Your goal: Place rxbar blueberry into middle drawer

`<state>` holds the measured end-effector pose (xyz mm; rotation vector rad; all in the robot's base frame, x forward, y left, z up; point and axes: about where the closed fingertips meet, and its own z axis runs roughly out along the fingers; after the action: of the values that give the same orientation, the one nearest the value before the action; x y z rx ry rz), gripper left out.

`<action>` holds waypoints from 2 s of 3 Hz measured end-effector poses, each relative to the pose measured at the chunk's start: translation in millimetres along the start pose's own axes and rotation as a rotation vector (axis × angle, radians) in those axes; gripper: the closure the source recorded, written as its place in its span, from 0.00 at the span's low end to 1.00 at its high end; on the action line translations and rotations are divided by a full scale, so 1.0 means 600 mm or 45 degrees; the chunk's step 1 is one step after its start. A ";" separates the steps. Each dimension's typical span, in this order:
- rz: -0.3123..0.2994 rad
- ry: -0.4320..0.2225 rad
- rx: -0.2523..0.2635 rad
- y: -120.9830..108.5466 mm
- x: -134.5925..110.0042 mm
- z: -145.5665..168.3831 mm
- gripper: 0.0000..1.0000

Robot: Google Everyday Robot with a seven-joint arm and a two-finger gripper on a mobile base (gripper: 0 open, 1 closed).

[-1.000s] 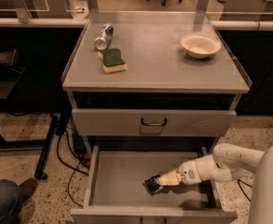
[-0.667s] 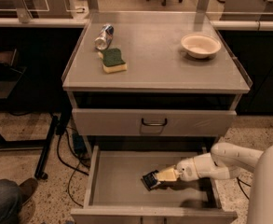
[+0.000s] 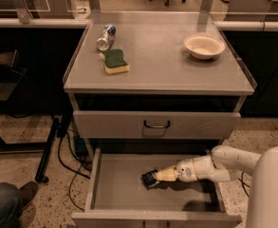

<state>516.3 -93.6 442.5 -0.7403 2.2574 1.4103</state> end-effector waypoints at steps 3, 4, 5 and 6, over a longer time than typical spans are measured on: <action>0.092 -0.061 -0.150 0.000 0.018 0.018 1.00; 0.155 -0.061 -0.137 -0.019 0.051 0.019 1.00; 0.203 -0.068 -0.087 -0.058 0.089 0.013 1.00; 0.203 -0.068 -0.087 -0.058 0.089 0.013 1.00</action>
Offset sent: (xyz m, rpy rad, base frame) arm -0.0004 0.0088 0.0051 0.1719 0.0554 0.0150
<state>495.7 -111.3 384.4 -0.5464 2.2797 1.5680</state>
